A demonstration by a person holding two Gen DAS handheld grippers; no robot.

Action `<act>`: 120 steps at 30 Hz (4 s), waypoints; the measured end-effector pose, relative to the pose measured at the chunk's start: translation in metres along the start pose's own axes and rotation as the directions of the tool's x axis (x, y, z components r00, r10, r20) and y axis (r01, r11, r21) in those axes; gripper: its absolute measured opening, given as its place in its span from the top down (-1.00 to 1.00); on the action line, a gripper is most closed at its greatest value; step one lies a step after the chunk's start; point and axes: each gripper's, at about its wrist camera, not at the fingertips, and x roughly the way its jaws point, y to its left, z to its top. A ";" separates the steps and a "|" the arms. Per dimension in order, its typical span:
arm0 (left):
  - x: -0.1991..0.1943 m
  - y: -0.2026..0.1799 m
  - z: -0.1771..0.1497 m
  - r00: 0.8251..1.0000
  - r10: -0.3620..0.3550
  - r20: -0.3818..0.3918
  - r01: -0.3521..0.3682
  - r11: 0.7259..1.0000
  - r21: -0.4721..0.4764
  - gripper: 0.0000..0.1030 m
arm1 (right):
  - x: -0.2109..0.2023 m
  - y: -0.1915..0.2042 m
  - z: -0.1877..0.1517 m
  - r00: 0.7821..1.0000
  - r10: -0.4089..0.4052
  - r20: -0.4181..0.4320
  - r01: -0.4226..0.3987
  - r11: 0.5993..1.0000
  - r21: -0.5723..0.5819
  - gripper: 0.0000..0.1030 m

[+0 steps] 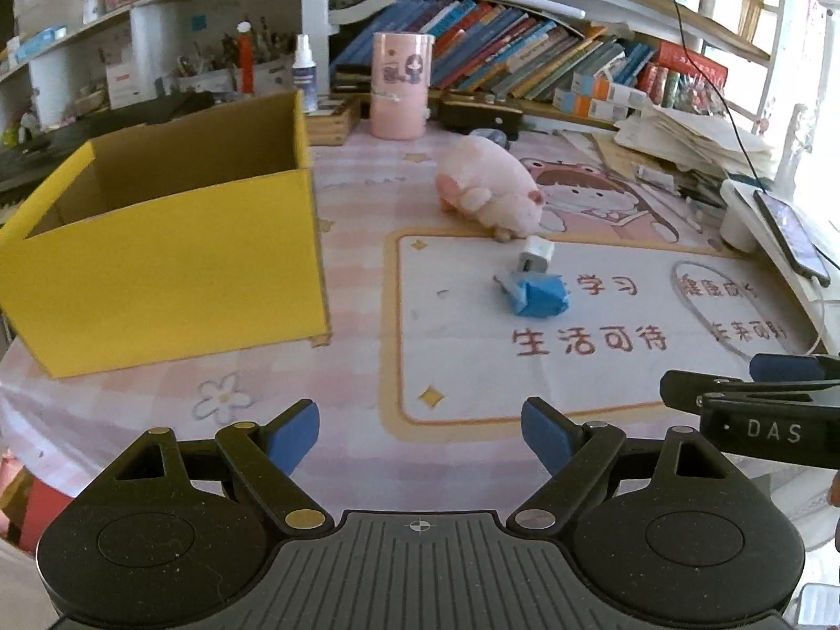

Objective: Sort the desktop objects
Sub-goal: 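Move the left gripper to the blue object while the right gripper approaches the white charger plug, then close the left gripper on the blue object while the right gripper grasps the white charger plug, then lift and carry the blue object and white charger toward the yellow box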

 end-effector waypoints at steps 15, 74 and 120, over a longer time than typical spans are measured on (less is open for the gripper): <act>0.042 -0.052 0.031 1.000 0.026 -0.002 -0.026 1.000 -0.005 -0.66 | 0.029 -0.054 0.047 0.997 0.053 0.049 -0.052 0.998 -0.020 -0.54; 0.055 -0.021 0.045 0.967 0.247 -0.067 -0.256 0.937 -0.239 0.22 | 0.123 -0.008 0.100 0.918 0.389 -0.081 -0.391 0.848 -0.357 -0.41; -0.015 0.037 0.011 0.989 0.126 0.075 -0.104 0.964 -0.245 0.23 | 0.043 0.051 0.065 0.920 0.377 -0.104 -0.391 0.892 -0.227 0.18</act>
